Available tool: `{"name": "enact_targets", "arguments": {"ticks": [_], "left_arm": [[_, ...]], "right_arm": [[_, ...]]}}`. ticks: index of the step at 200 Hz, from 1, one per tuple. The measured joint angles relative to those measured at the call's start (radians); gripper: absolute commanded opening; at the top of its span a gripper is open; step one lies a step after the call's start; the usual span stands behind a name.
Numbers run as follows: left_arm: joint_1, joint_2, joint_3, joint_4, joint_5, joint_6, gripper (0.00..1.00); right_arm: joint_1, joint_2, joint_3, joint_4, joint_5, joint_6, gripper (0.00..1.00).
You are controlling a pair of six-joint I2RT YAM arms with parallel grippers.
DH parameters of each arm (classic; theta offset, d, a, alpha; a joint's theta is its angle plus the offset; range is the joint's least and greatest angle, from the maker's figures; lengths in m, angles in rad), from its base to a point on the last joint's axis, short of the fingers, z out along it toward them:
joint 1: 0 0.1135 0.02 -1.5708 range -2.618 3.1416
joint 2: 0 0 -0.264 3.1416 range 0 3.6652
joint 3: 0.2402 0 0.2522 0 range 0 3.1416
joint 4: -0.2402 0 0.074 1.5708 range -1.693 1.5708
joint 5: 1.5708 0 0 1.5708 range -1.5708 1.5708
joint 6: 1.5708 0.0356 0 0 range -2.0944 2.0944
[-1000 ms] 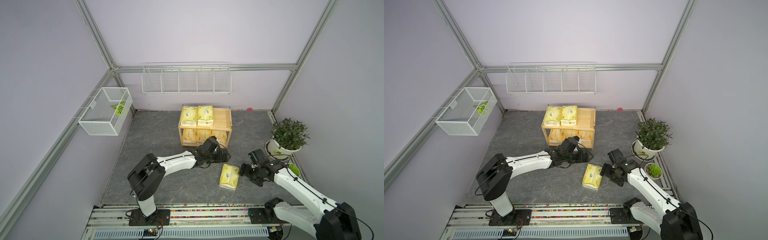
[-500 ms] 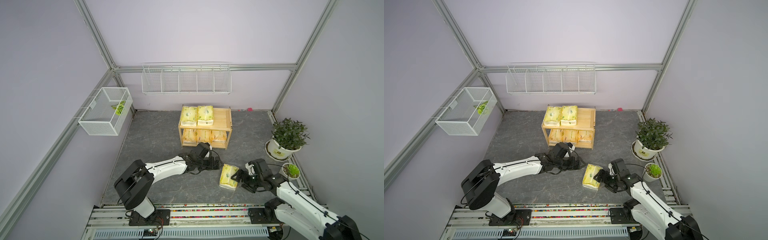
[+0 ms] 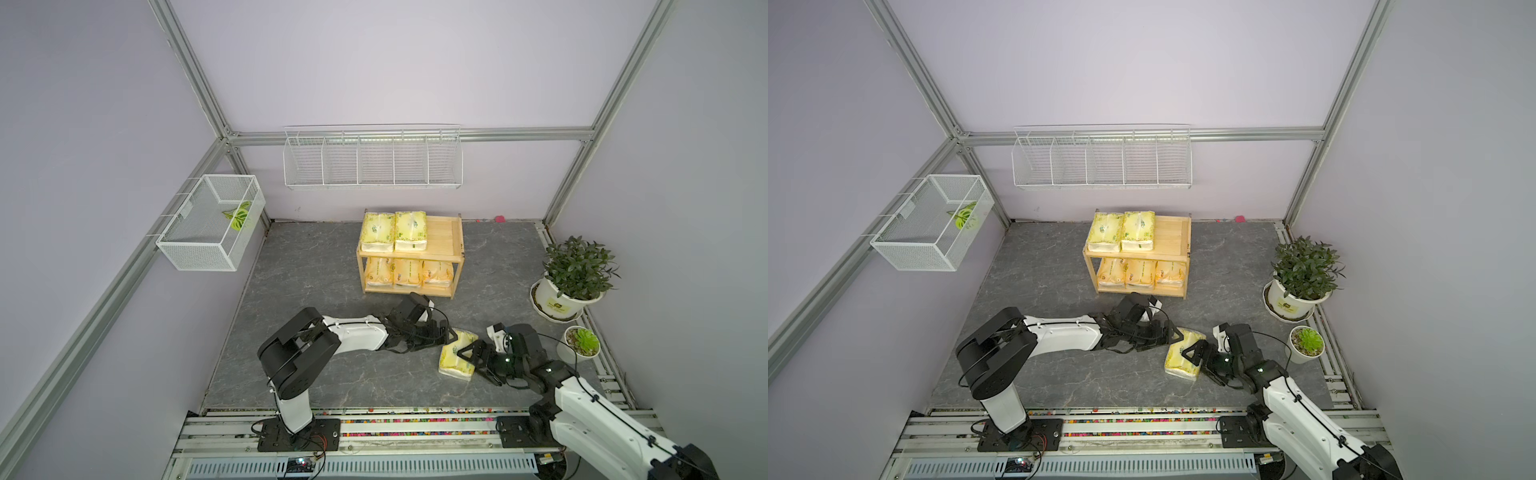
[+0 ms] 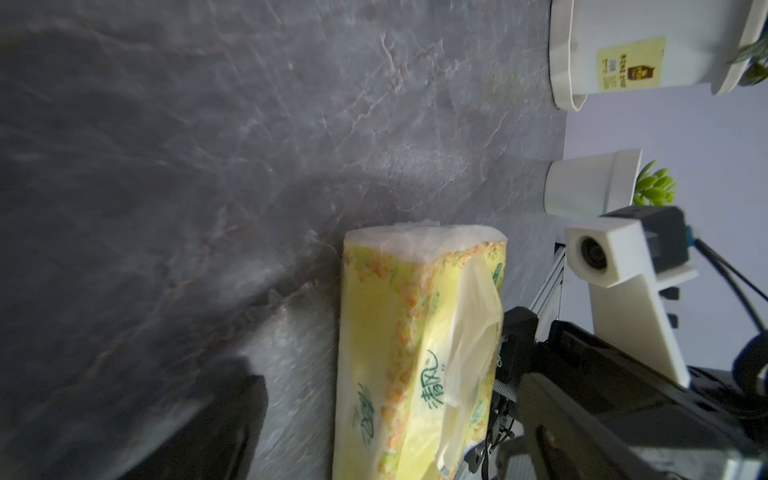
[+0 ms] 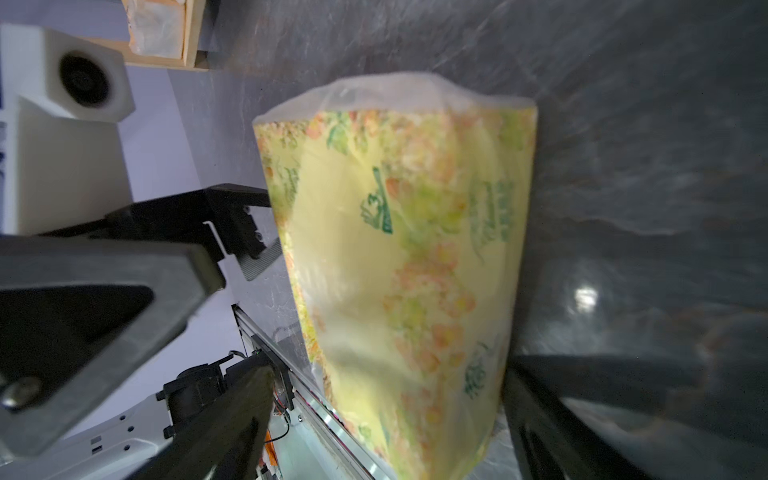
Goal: Place the tissue boxes on the shelf by color
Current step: Pick up the box of tissues from the center of the board.
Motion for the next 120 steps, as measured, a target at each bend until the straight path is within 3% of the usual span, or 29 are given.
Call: {"name": "enact_targets", "arguments": {"ticks": [78, 120], "left_arm": [[-0.021, 0.027, -0.019, 0.126, -0.033, -0.08, 1.0], [-0.023, 0.027, -0.03, 0.151, -0.035, -0.093, 1.0]], "right_arm": [[0.0, 0.249, -0.017, 0.341, -0.157, 0.027, 0.87], [0.0, 0.288, -0.023, 0.394, -0.154, 0.042, 0.69]]}}
